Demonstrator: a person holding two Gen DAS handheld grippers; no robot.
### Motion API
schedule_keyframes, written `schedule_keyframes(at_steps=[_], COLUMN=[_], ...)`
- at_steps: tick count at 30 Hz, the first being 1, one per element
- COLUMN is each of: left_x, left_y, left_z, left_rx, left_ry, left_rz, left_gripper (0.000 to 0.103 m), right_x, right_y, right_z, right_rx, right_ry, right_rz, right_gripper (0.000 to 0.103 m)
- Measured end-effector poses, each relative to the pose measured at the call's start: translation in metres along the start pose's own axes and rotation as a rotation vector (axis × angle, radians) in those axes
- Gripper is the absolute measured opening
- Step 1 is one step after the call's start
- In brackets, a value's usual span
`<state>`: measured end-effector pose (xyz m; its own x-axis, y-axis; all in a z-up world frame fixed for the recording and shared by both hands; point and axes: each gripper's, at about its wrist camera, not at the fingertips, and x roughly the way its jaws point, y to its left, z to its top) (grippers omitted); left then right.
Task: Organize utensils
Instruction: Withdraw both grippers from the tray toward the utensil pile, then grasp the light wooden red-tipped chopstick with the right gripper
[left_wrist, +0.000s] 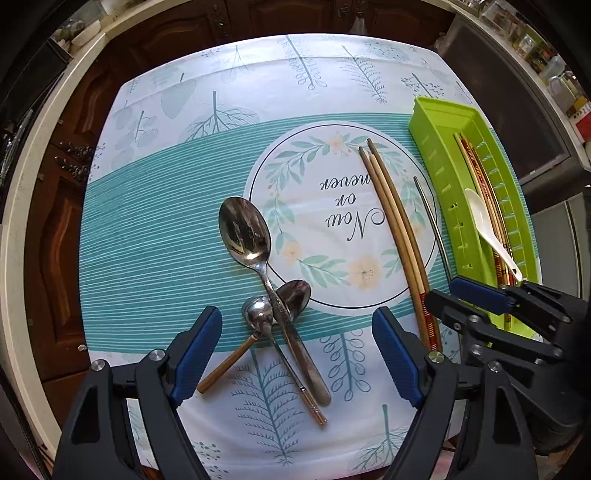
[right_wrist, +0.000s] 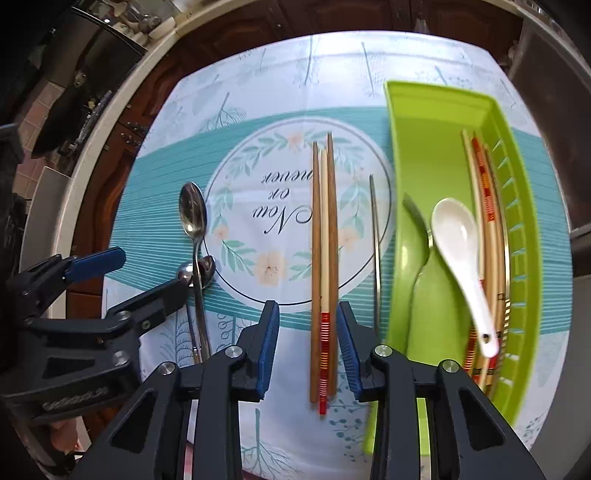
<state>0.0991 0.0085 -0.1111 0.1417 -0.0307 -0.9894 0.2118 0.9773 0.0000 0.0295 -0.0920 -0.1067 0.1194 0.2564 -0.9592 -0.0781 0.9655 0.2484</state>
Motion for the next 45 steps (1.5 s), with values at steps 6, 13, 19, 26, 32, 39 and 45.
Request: schedule_keyframes(at_steps=[6, 13, 19, 26, 32, 39, 45], left_x=[0.014, 0.027, 0.031, 0.032, 0.032, 0.029, 0.026], left_y=[0.014, 0.022, 0.022, 0.023, 0.024, 0.019, 0.02], left_z=[0.002, 0.006, 0.007, 0.009, 0.01, 0.01, 0.012], left_rx=[0.022, 0.031, 0.037, 0.032, 0.023, 0.039, 0.021], left_ry=[0.013, 0.033, 0.037, 0.038, 0.038, 0.04, 0.038], left_rz=[-0.043, -0.084, -0.103, -0.109, -0.117, -0.118, -0.119], left_gripper=[0.082, 0.082, 0.082, 0.082, 0.082, 0.082, 0.082], right_x=[0.039, 0.057, 0.064, 0.07, 0.066, 0.071, 0.071], right_y=[0.004, 0.01, 0.012, 0.025, 0.013, 0.014, 0.026], right_z=[0.002, 0.009, 0.012, 0.015, 0.014, 0.014, 0.015], right_rx=[0.029, 0.021, 0.032, 0.01, 0.068, 0.02, -0.033], right_ry=[0.041, 0.042, 0.07, 0.075, 0.062, 0.073, 0.076], right_rz=[-0.048, -0.107, -0.072, -0.021, 0.023, -0.015, -0.048], right_gripper=[0.026, 0.023, 0.022, 0.022, 0.02, 0.012, 0.011])
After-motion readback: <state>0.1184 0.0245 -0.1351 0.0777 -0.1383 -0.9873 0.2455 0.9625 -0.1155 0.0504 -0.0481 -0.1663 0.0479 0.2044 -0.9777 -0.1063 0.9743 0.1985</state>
